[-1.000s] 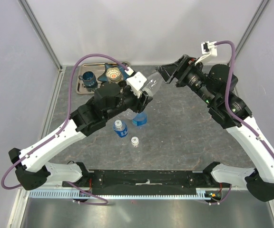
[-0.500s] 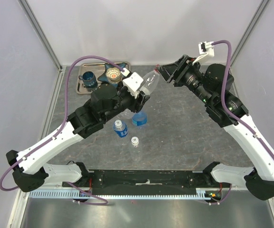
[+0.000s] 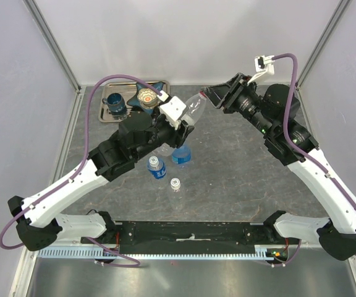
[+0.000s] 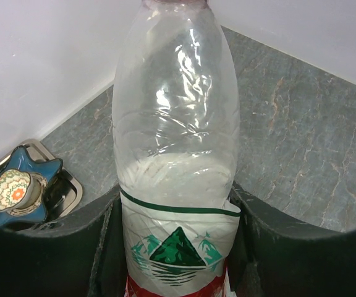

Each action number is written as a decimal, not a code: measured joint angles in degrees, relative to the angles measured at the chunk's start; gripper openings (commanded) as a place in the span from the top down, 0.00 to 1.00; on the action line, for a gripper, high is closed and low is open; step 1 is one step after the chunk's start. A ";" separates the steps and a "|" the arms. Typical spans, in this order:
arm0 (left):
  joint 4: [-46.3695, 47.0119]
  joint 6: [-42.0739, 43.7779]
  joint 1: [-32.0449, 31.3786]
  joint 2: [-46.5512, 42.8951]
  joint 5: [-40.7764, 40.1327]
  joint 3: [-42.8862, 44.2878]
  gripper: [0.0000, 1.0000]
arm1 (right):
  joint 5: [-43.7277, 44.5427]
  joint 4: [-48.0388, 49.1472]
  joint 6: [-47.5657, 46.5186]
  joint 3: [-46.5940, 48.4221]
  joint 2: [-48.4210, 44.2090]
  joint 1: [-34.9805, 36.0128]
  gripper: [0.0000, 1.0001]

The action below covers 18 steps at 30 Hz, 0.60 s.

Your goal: Unscrew the bottle caps

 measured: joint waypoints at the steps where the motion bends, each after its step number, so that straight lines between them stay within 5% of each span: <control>1: 0.00 0.00 0.02 -0.07 -0.07 -0.22 0.85 | -0.09 0.17 0.04 -0.28 0.00 0.00 1.00; 10: 0.33 -0.02 0.39 -1.84 1.90 -1.97 0.85 | -3.52 0.98 -1.95 -0.94 -0.22 -0.04 1.00; 18: -2.29 -4.37 6.82 -1.51 26.49 1.16 0.85 | -14.01 2.49 -10.36 -0.70 -3.48 -0.94 1.00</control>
